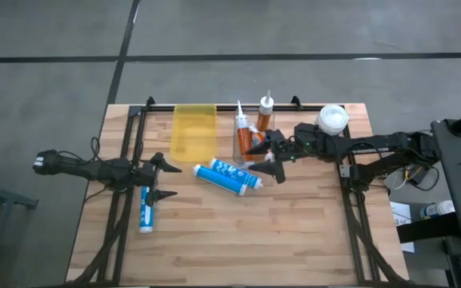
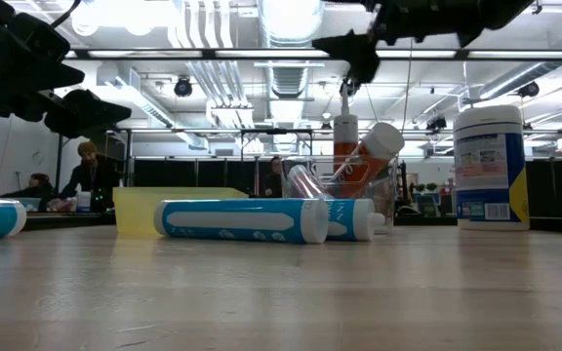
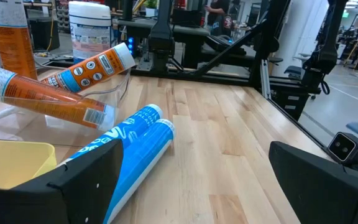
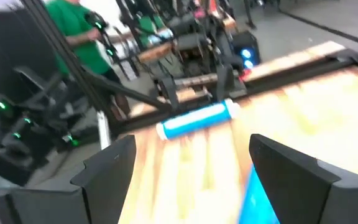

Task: Pick & place silicon tubes, Sealant and Lysol wipes
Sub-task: Put the left blue sealant into the yellow bin

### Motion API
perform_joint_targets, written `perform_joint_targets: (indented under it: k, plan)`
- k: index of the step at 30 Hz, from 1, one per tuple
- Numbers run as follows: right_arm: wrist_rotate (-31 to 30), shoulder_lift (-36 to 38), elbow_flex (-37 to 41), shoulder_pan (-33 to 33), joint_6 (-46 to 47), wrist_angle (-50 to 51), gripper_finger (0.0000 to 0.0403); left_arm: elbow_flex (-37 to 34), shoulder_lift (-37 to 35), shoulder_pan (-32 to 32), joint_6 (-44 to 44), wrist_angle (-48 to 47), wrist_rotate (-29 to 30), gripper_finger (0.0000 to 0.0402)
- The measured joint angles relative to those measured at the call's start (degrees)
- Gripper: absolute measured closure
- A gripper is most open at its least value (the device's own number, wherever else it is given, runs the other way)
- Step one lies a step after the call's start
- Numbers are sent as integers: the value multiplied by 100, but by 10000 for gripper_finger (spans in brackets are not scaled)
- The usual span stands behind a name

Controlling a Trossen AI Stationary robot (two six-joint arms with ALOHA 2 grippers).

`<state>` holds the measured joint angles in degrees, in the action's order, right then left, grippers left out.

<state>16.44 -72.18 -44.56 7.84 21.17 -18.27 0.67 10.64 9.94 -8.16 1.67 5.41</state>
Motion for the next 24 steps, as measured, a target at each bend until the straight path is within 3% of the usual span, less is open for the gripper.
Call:
perform_joint_targets:
  k: [5,9,17,24]
  plan:
    - [-1386,831,215,-243,-348,1362,102,0,1,1,0,0,0,3]
    - [-2314,1607,723,-506,-516,1789,106,0,1,1,-2,-4,0,3]
    - [-2406,3379,1666,-582,-621,1800,99,0,1,1,0,-2,0,3]
    - [-2407,5035,1845,-582,-830,2263,90,1,1,0,-1,-2,0,3]
